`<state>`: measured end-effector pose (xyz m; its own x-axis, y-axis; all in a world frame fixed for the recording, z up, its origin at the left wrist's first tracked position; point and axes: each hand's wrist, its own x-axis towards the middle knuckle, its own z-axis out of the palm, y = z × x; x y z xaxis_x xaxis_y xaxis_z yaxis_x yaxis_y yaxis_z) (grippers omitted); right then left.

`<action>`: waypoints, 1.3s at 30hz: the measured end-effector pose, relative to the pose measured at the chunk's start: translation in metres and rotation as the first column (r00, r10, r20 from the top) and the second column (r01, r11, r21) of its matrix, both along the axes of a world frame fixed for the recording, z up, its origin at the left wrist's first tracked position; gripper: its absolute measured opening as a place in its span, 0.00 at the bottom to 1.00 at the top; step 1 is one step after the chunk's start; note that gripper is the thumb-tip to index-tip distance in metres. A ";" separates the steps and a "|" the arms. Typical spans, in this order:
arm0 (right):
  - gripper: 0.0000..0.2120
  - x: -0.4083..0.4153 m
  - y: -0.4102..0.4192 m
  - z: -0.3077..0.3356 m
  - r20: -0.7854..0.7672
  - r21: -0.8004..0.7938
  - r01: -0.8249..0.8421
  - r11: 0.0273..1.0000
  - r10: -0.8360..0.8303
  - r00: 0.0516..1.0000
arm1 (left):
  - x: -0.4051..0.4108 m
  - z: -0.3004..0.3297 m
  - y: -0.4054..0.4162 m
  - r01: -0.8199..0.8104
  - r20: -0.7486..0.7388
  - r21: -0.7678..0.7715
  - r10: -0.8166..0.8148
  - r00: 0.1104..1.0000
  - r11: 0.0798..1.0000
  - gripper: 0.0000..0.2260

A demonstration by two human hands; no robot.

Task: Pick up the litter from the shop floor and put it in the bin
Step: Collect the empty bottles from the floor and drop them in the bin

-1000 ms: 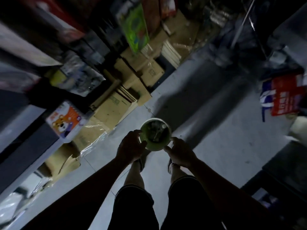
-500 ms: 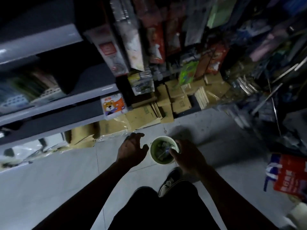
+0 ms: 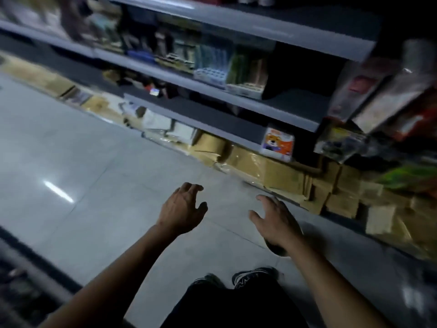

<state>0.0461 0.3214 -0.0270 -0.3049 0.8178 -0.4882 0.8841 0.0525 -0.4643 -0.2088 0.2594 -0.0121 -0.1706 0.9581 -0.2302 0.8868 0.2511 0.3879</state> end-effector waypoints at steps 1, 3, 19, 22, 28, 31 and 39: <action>0.30 -0.017 -0.003 0.005 0.002 0.004 -0.045 0.999 0.045 0.999 | -0.014 0.002 -0.015 -0.040 0.000 0.006 0.040 0.999 0.999 0.23; 0.30 -0.052 -0.010 0.013 -0.006 0.017 -0.129 0.991 0.130 0.992 | -0.040 0.006 -0.046 -0.124 0.001 0.020 0.124 0.992 0.992 0.23; 0.29 -0.227 -0.010 0.016 -0.017 0.059 -0.593 0.803 0.594 0.804 | -0.133 0.006 -0.136 -0.620 -0.011 -0.053 0.621 0.784 0.782 0.22; 0.29 -0.250 0.015 0.013 -0.039 0.071 -0.621 0.780 0.624 0.780 | -0.145 0.007 -0.119 -0.673 -0.003 -0.068 0.674 0.739 0.737 0.22; 0.29 -0.309 0.055 0.006 -0.049 0.095 -0.716 0.692 0.722 0.691 | -0.174 0.005 -0.096 -0.771 0.027 -0.048 0.772 0.635 0.635 0.22; 0.29 -0.344 0.065 0.005 -0.040 0.097 -0.776 0.623 0.782 0.622 | -0.190 0.006 -0.100 -0.831 0.032 -0.029 0.831 0.555 0.556 0.22; 0.28 -0.478 0.053 0.004 -0.040 0.136 -0.901 0.412 0.911 0.410 | -0.255 0.008 -0.151 -0.945 0.052 0.008 0.944 0.326 0.326 0.21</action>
<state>-0.4322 0.3748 -0.0230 -0.9305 0.0686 -0.3599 0.2504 0.8361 -0.4881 -0.4642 0.1081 -0.0044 -0.9593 0.1628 -0.2308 0.0479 0.8991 0.4352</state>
